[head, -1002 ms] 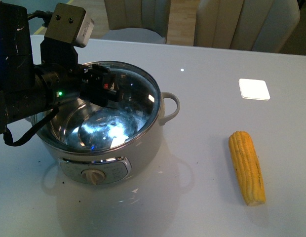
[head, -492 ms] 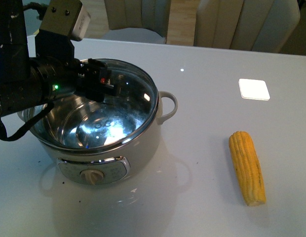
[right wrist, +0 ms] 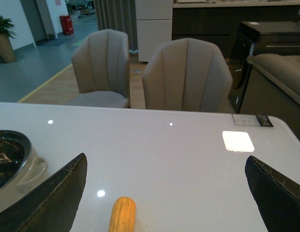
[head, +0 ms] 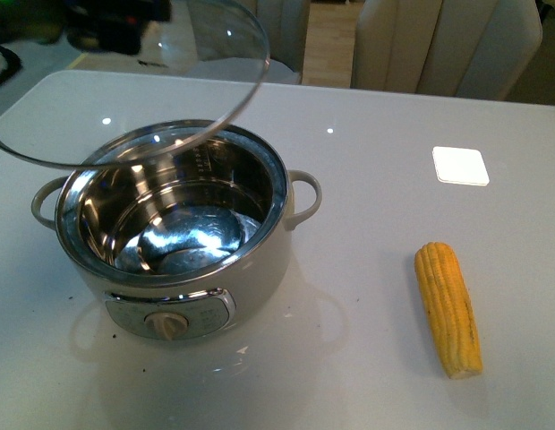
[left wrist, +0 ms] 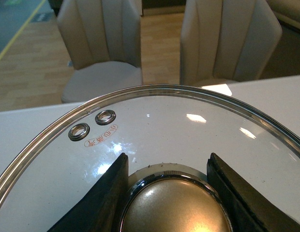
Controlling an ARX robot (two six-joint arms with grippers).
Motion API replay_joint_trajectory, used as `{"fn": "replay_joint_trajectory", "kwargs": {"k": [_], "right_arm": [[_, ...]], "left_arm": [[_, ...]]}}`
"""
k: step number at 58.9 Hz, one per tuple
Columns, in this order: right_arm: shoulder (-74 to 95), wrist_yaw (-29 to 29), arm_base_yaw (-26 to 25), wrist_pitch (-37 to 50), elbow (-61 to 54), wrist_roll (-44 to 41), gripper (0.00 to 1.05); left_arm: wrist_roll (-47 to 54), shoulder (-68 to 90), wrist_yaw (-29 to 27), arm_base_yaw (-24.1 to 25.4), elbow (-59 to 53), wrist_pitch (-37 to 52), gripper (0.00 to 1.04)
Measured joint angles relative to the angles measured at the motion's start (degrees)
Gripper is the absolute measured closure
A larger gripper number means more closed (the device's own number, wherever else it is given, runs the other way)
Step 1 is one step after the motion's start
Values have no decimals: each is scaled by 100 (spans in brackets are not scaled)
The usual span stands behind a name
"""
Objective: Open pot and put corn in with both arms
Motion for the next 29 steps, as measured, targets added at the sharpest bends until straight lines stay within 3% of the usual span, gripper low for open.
{"fn": "replay_joint_trajectory", "kwargs": {"k": [12, 29], "right_arm": [[0, -2, 0, 0, 0, 0, 9], [0, -2, 0, 0, 0, 0, 9]], "left_arm": [[105, -691, 358, 1049, -562, 162, 62], [640, -577, 1193, 3088, -911, 905, 62]]}}
